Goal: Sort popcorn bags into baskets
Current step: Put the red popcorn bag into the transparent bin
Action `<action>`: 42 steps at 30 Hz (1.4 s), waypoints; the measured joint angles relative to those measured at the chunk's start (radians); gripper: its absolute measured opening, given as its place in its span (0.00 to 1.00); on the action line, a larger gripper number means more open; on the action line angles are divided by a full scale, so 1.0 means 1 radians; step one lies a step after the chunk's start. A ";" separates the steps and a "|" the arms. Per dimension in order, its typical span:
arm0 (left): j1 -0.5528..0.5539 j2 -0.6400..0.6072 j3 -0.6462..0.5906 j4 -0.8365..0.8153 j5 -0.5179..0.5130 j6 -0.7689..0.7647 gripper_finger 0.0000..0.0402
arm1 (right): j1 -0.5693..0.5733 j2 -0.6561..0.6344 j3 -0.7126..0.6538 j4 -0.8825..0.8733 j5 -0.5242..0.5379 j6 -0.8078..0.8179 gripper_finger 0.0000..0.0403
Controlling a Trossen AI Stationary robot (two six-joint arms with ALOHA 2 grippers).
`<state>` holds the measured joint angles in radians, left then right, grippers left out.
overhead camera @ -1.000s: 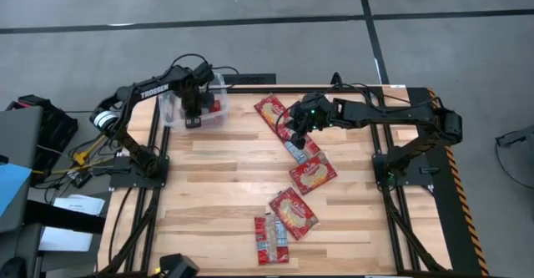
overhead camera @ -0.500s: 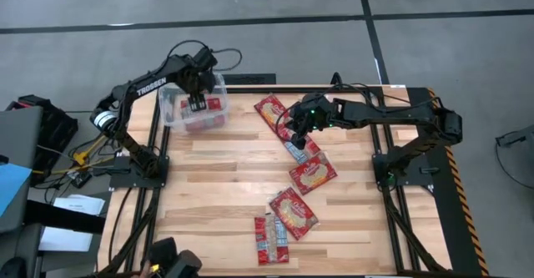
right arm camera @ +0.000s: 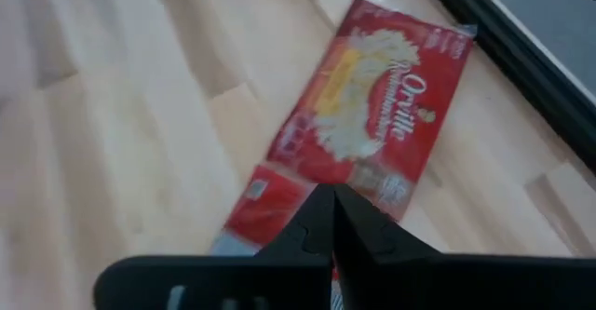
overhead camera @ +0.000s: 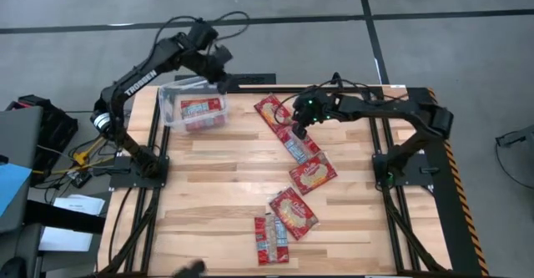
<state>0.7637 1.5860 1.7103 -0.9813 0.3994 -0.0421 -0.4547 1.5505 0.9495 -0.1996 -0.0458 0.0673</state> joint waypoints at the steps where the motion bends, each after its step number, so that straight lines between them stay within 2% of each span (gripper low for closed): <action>1: -0.033 -0.003 0.000 0.018 0.042 -0.013 0.54 | -0.011 0.026 -0.012 0.031 -0.009 -0.001 0.04; 3: -0.112 -0.010 0.000 0.062 0.077 -0.039 0.54 | -0.028 0.081 -0.026 0.101 -0.018 -0.014 0.04; 5: -0.193 -0.015 0.000 0.096 0.058 -0.056 0.54 | -0.034 0.142 -0.027 0.176 -0.020 -0.019 0.05; 9: -0.368 -0.018 0.000 0.144 -0.076 -0.095 0.54 | -0.039 0.239 -0.027 0.289 -0.031 -0.007 0.06; 13: -0.526 -0.019 -0.020 0.164 -0.237 -0.113 0.54 | -0.036 0.276 -0.023 0.345 -0.032 0.001 0.04; 16: -0.618 -0.036 -0.121 0.256 -0.349 -0.204 0.54 | -0.029 0.300 -0.019 0.339 -0.046 0.002 0.04; 20: -0.711 -0.108 -0.348 0.460 -0.462 -0.379 0.54 | 0.006 0.342 -0.011 0.349 -0.127 0.004 0.05; 26: -0.805 -0.208 -0.694 0.806 -0.563 -0.684 0.54 | 0.116 0.397 -0.007 0.347 -0.174 0.003 0.07; 31: -0.840 -0.249 -0.836 0.996 -0.592 -0.832 0.54 | 0.215 0.366 -0.001 0.306 -0.324 -0.052 0.05; 34: -0.851 -0.267 -0.850 0.982 -0.615 -0.836 0.54 | 0.245 0.304 0.005 0.314 -0.322 -0.089 0.05; 37: -0.858 -0.269 -0.852 0.934 -0.679 -0.831 0.54 | 0.251 0.237 0.011 0.345 -0.248 -0.102 0.06; 42: -0.855 -0.244 -0.852 0.847 -0.719 -0.763 0.54 | 0.229 0.207 0.008 0.359 -0.212 -0.091 0.07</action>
<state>-0.0917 1.3425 0.8585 -0.1342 -0.3198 -0.8047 -0.2256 1.7577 0.9577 0.1597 -0.2575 -0.0238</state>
